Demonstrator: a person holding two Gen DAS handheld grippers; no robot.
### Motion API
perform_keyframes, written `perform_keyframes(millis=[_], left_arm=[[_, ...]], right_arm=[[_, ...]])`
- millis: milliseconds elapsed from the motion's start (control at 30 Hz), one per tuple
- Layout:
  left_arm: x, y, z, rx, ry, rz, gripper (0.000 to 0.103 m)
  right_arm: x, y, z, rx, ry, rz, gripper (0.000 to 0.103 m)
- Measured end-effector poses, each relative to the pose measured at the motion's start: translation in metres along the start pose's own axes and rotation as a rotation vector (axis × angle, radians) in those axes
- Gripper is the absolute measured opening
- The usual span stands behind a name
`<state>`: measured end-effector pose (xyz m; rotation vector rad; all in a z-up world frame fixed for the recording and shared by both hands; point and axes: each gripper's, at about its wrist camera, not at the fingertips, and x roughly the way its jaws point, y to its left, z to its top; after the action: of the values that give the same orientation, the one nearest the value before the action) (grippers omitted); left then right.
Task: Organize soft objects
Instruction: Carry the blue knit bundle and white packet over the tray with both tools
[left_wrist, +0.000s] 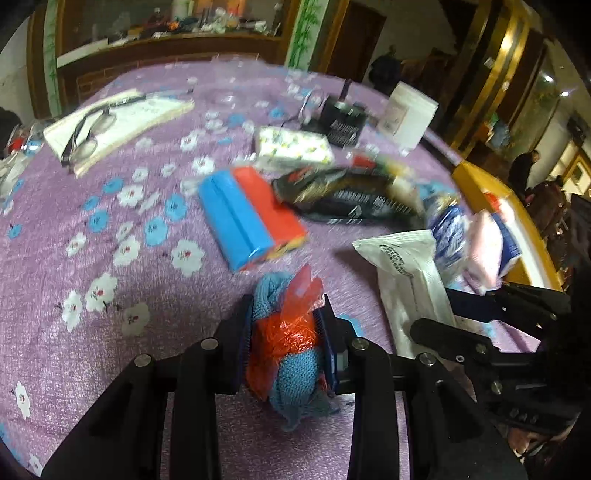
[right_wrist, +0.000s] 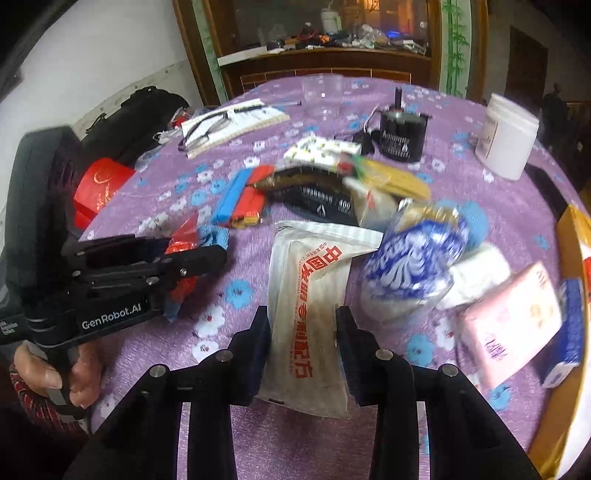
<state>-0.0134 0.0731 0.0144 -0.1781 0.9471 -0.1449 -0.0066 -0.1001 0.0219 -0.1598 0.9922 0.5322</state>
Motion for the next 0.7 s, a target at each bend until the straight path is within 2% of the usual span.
perform_keyframes(millis=[233,400,700], left_arm=[[0.004,-0.014,-0.002,0.068,0.011,0.089,0.029],[0.005,-0.019,-0.004,0.098,0.014,0.126,0.029],[0.001,-0.010,-0.002,0.043,-0.005,0.098,0.028]], right_arm=[[0.006,-0.005,-0.004,0.021,-0.004,0.020,0.037],[0.009,-0.002,-0.008,0.016,-0.014,0.010,0.039],[0.009,-0.002,-0.008,0.017,-0.019,0.010,0.039]])
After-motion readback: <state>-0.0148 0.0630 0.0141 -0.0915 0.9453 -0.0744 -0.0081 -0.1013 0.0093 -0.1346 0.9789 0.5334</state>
